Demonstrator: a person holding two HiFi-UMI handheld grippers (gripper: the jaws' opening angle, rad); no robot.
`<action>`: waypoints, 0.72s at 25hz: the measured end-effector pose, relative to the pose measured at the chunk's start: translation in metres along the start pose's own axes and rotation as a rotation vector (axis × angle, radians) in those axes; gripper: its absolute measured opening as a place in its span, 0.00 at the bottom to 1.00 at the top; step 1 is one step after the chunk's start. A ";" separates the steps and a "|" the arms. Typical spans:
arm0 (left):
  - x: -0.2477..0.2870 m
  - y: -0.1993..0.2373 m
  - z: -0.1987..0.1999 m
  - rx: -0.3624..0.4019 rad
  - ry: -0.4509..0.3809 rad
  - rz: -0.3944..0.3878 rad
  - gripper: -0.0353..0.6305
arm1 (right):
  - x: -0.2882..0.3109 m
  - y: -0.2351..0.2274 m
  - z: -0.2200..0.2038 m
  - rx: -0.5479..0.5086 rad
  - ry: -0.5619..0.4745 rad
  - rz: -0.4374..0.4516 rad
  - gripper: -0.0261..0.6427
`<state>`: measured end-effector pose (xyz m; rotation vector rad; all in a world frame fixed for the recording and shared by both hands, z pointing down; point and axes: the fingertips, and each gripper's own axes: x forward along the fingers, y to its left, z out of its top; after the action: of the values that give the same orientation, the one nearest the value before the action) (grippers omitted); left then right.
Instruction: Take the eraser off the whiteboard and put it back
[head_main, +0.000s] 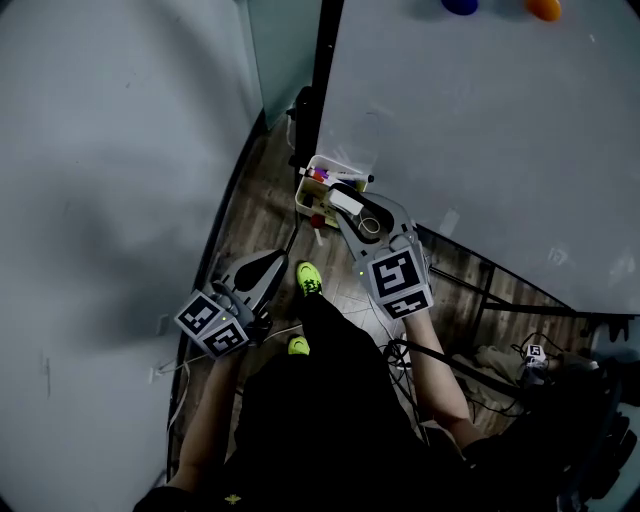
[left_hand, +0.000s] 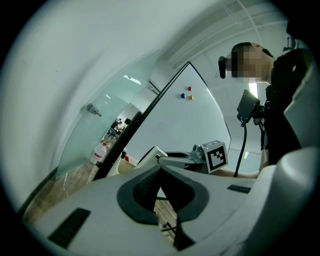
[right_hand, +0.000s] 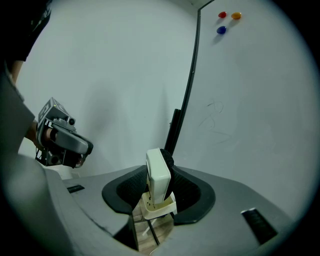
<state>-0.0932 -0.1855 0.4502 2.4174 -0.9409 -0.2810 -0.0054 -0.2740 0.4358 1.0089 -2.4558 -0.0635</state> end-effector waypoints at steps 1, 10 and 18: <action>0.001 0.000 -0.001 -0.004 0.001 0.000 0.08 | 0.001 0.000 -0.001 0.002 0.002 0.003 0.28; 0.004 0.002 -0.003 -0.017 0.013 0.015 0.08 | 0.011 0.002 -0.013 0.016 0.023 0.031 0.28; 0.002 0.009 -0.005 -0.035 0.010 0.020 0.08 | 0.021 0.006 -0.026 0.010 0.055 0.045 0.28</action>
<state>-0.0944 -0.1905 0.4592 2.3737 -0.9478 -0.2759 -0.0107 -0.2799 0.4691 0.9466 -2.4301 -0.0086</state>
